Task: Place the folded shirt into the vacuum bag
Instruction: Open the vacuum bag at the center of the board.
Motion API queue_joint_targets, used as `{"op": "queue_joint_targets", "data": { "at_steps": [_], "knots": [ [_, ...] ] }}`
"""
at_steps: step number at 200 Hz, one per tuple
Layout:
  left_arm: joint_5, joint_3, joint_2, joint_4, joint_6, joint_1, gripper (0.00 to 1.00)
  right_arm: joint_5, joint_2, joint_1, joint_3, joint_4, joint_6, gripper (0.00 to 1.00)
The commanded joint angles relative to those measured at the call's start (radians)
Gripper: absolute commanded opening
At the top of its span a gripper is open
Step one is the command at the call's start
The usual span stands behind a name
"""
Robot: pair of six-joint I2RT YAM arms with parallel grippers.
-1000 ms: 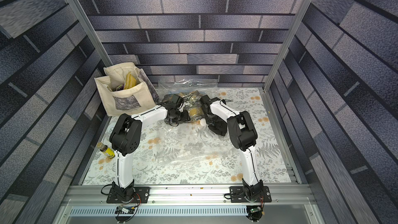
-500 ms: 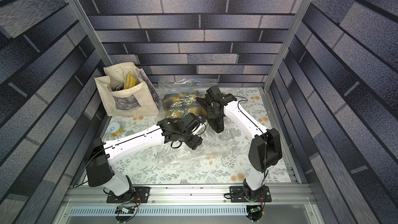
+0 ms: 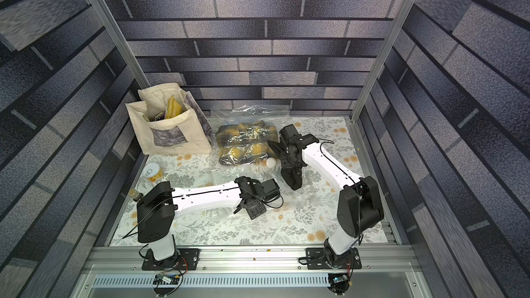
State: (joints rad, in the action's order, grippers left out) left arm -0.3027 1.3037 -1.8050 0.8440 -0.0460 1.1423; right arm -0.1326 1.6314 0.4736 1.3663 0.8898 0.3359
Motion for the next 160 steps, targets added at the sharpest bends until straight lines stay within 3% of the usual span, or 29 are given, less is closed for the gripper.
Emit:
{"op": "queue_joint_targets", "data": {
  "at_steps": [1,55,98,126,160],
  "knots": [
    [-0.038,-0.017,-0.023,0.046,0.039,0.01,0.8,-0.01,-0.021,-0.015,-0.003,-0.039,0.008,0.0],
    [0.05,-0.036,-0.014,0.105,0.039,0.025,0.81,-0.012,-0.015,-0.018,-0.013,-0.044,0.009,0.0],
    [-0.08,-0.048,-0.041,0.084,0.036,0.003,0.75,-0.017,-0.035,-0.018,-0.023,-0.041,0.009,0.0],
    [-0.105,-0.067,0.013,0.016,0.046,-0.033,0.64,-0.024,-0.07,-0.029,-0.041,-0.031,0.003,0.0],
    [-0.031,-0.036,0.064,-0.017,0.046,-0.083,0.36,-0.009,-0.155,-0.051,-0.093,-0.005,0.009,0.0]
  ]
}}
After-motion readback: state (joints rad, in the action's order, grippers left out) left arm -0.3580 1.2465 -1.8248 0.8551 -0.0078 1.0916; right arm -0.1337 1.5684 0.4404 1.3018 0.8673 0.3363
